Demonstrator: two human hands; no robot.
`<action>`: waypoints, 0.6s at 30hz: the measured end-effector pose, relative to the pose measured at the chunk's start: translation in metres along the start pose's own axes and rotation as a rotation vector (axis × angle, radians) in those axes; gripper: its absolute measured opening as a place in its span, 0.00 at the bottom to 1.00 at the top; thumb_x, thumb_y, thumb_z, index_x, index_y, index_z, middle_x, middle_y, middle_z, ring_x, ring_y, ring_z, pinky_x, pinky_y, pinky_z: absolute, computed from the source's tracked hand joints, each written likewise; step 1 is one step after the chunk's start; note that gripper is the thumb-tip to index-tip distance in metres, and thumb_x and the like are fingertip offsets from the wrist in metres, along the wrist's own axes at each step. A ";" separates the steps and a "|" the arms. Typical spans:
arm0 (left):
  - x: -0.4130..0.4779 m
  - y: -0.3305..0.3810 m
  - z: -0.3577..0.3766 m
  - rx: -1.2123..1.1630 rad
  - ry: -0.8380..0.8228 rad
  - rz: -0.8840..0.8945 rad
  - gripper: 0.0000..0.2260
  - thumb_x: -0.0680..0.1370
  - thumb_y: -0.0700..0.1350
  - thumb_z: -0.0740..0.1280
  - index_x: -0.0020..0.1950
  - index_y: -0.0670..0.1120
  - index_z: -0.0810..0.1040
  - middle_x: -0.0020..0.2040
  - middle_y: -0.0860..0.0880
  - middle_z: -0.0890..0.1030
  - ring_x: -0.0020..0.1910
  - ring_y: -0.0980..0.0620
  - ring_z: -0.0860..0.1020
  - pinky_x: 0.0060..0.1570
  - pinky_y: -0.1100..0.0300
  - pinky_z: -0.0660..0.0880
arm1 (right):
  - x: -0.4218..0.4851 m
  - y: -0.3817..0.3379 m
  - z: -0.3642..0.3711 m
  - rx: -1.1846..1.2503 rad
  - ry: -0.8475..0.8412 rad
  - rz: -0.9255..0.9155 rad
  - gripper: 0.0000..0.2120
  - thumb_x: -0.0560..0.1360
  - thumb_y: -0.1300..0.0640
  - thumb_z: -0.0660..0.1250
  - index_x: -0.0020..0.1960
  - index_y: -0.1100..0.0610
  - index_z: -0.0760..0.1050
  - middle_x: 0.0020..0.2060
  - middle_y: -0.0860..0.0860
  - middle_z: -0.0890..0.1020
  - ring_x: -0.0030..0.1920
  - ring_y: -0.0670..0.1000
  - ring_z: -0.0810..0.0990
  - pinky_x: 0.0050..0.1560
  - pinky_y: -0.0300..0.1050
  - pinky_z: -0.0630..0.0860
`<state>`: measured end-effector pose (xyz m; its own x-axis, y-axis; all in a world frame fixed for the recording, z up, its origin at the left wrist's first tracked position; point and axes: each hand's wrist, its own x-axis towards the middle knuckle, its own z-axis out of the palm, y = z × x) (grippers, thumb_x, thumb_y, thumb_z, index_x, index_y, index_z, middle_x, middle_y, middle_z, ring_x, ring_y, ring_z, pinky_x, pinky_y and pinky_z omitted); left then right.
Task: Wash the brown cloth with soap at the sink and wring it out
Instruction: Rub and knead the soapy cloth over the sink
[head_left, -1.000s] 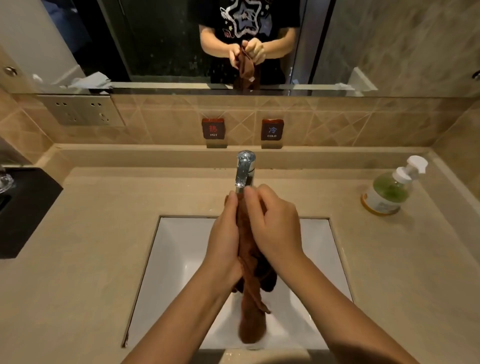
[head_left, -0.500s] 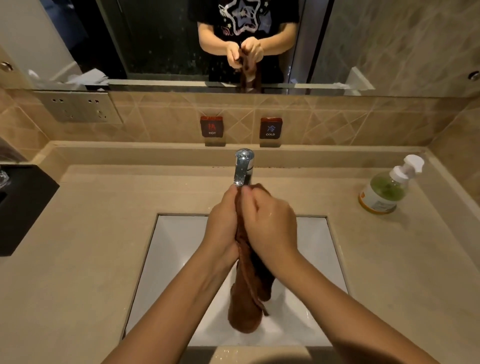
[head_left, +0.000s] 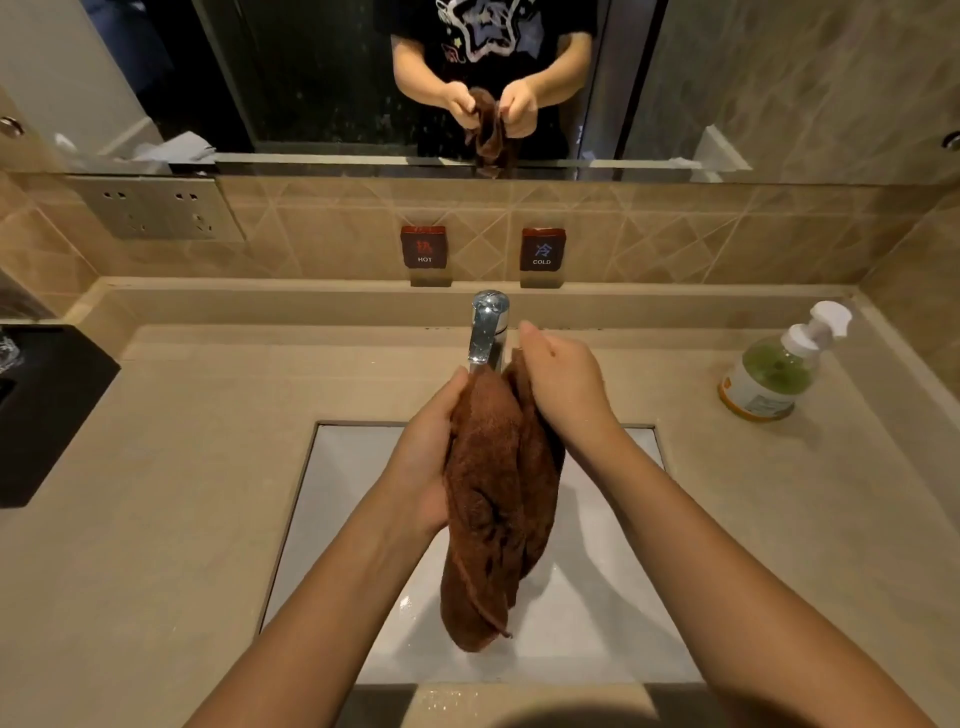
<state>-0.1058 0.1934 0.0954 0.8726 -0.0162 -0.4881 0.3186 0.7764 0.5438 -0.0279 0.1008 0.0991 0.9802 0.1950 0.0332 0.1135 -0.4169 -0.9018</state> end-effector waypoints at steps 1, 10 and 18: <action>-0.001 0.003 -0.003 -0.016 -0.015 0.009 0.24 0.81 0.54 0.56 0.42 0.41 0.86 0.38 0.42 0.85 0.36 0.47 0.84 0.42 0.53 0.78 | 0.000 0.000 -0.006 0.052 0.043 0.041 0.22 0.80 0.50 0.55 0.28 0.54 0.60 0.25 0.48 0.64 0.28 0.48 0.63 0.32 0.45 0.59; 0.002 -0.016 0.020 0.067 0.100 0.301 0.13 0.78 0.50 0.62 0.39 0.47 0.79 0.32 0.50 0.76 0.35 0.56 0.77 0.39 0.63 0.74 | -0.047 -0.022 0.024 -0.355 0.150 -0.419 0.16 0.76 0.50 0.57 0.32 0.55 0.71 0.23 0.50 0.72 0.23 0.49 0.67 0.27 0.38 0.58; 0.001 0.011 0.015 0.441 0.274 0.387 0.18 0.82 0.48 0.57 0.33 0.48 0.72 0.21 0.57 0.75 0.26 0.58 0.75 0.28 0.65 0.72 | -0.057 -0.027 0.034 -0.324 0.128 -0.466 0.18 0.79 0.54 0.56 0.34 0.59 0.75 0.25 0.55 0.77 0.25 0.53 0.72 0.28 0.41 0.62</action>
<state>-0.0957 0.1922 0.1112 0.8474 0.4196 -0.3255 0.1733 0.3609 0.9164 -0.0920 0.1312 0.1074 0.8243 0.3225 0.4654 0.5619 -0.5668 -0.6025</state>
